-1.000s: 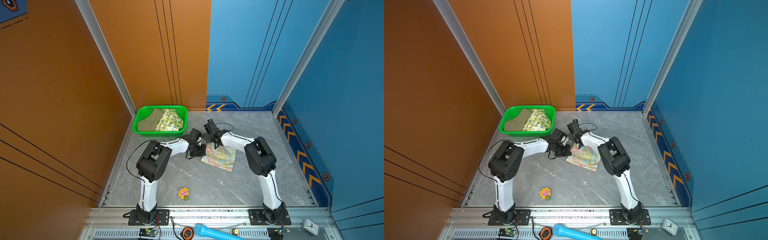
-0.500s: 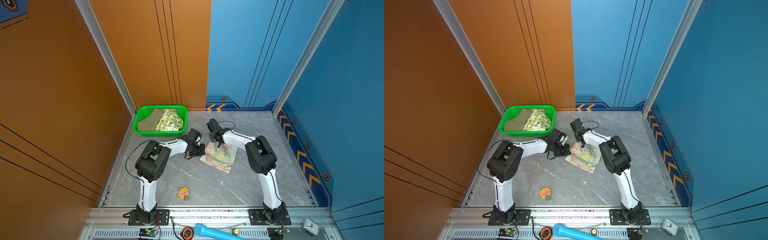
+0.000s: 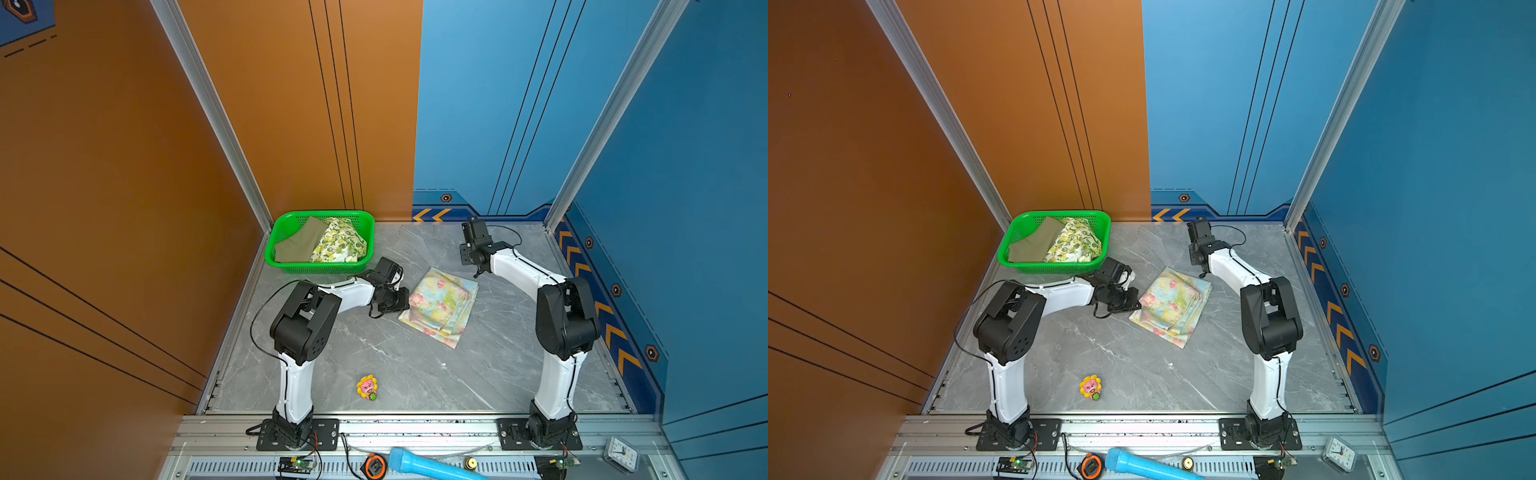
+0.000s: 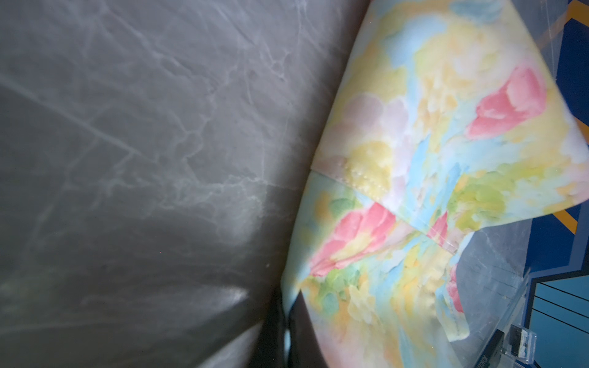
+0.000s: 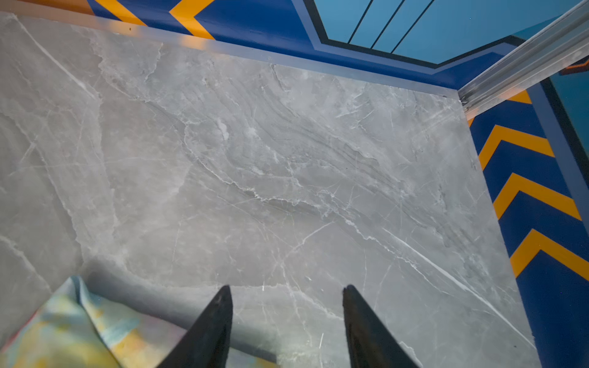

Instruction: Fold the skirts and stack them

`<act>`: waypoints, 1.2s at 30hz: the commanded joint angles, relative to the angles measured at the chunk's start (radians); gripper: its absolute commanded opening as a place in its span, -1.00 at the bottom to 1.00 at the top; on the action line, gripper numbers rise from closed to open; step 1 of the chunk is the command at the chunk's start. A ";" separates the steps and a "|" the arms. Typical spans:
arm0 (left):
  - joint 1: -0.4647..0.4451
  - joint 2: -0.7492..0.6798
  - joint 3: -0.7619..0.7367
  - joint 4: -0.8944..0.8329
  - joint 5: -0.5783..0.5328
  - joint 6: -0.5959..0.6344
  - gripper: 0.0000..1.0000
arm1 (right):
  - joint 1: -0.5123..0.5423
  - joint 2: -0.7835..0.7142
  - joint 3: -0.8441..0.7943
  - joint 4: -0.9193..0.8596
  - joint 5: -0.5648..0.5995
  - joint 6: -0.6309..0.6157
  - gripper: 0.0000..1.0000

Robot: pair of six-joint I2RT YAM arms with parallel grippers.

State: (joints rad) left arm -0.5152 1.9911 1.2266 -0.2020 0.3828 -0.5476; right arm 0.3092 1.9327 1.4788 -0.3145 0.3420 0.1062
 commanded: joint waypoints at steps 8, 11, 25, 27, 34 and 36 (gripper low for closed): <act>-0.033 -0.063 0.048 -0.138 -0.118 0.080 0.24 | -0.137 -0.227 -0.343 0.044 -0.388 0.393 0.38; -0.085 -0.078 0.119 -0.186 -0.171 0.136 0.35 | -0.183 -0.305 -0.461 0.095 -0.469 0.478 0.37; -0.336 0.098 0.416 -0.338 -0.317 0.293 0.32 | -0.233 -0.510 -0.856 0.325 -0.620 0.761 0.19; -0.353 0.122 0.441 -0.352 -0.331 0.298 0.31 | -0.234 -0.513 -0.886 0.359 -0.637 0.786 0.14; -0.393 0.212 0.521 -0.398 -0.383 0.313 0.29 | -0.227 -0.501 -0.968 0.469 -0.678 0.862 0.10; -0.400 0.234 0.538 -0.407 -0.400 0.314 0.27 | -0.218 -0.494 -0.982 0.491 -0.681 0.876 0.07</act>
State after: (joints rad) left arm -0.9001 2.1990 1.7248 -0.5587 0.0345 -0.2535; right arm 0.0845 1.4391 0.5259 0.1207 -0.3153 0.9302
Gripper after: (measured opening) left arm 0.639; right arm 0.541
